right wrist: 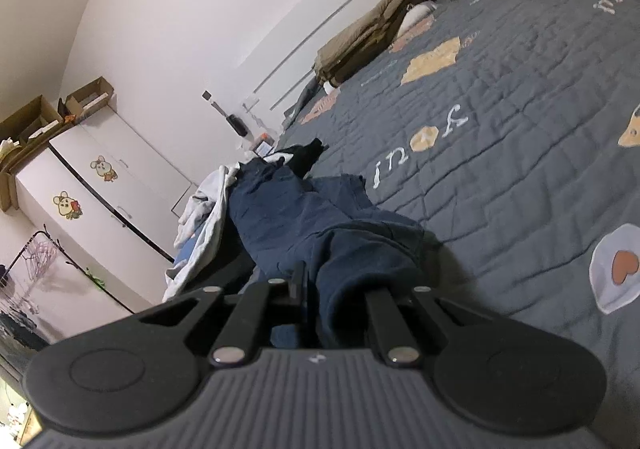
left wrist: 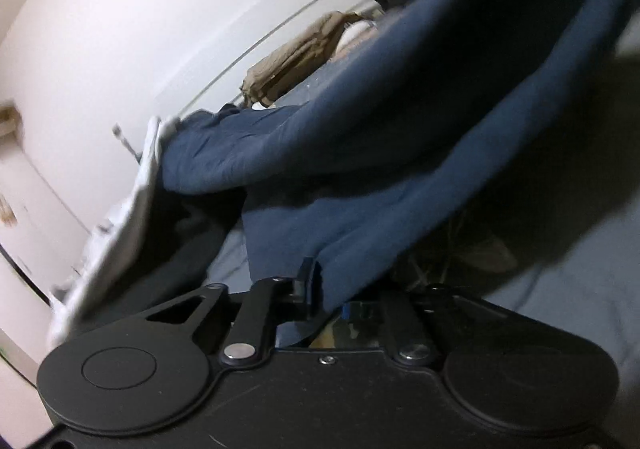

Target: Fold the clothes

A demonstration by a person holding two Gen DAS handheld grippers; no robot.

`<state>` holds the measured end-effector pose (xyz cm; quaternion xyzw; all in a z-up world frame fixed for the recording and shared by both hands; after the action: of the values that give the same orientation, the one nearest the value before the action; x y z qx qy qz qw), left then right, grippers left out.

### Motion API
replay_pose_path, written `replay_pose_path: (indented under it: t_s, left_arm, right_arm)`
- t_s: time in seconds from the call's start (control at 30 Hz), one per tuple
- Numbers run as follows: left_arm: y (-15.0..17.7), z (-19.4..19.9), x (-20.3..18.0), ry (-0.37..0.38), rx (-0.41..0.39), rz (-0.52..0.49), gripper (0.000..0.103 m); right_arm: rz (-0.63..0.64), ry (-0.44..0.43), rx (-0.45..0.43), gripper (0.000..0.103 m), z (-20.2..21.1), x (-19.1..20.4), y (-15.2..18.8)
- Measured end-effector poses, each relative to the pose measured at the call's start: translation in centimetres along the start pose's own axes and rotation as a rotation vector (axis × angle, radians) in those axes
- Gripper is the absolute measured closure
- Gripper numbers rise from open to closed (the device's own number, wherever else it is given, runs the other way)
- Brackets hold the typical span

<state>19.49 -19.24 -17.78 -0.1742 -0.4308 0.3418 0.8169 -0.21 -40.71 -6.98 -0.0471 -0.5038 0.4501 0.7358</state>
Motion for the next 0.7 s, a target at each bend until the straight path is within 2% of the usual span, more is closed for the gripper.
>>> replay_pose_path:
  t_s: [0.13, 0.27, 0.4, 0.53, 0.63, 0.7]
  left_arm:
    - [-0.6, 3.7, 0.4, 0.089, -0.063, 0.025, 0.097]
    - [-1.2, 8.8, 0.0, 0.246, -0.094, 0.081, 0.097]
    - [-1.1, 14.0, -2.5, 0.376, -0.126, 0.051, 0.097]
    - [-0.1, 18.5, -5.6, 0.502, -0.122, 0.074, 0.097]
    - [1.5, 19.7, -7.6, 0.529, -0.078, 0.074, 0.097]
    - [2.5, 19.7, -8.5, 0.485, -0.058, 0.054, 0.096]
  right_arm:
    - [-0.007, 0.008, -0.056, 0.095, 1.7, 0.3, -1.1]
    - [-0.021, 0.014, -0.159, 0.095, 4.5, 0.3, -2.8]
    - [-0.048, 0.029, -0.251, 0.095, 6.9, -0.8, -3.9]
    - [-0.021, 0.125, -0.233, 0.095, 7.2, -2.3, -3.8]
    - [0.004, 0.207, -0.186, 0.094, 6.9, -3.5, -3.4]
    - [-0.010, 0.244, -0.180, 0.094, 6.8, -4.5, -3.4]
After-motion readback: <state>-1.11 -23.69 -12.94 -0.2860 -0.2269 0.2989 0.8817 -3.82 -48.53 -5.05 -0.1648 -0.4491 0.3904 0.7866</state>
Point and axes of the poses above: each gripper's, at about its wrist camera, not at the fingertips, and z roughly against the way its jaws point, x to its left, y to its underside, the point moved 5 cm from there along -z, roughly the way its jaws point, and after that the axes turned 15 degrees about x, right-handed, at the moved point
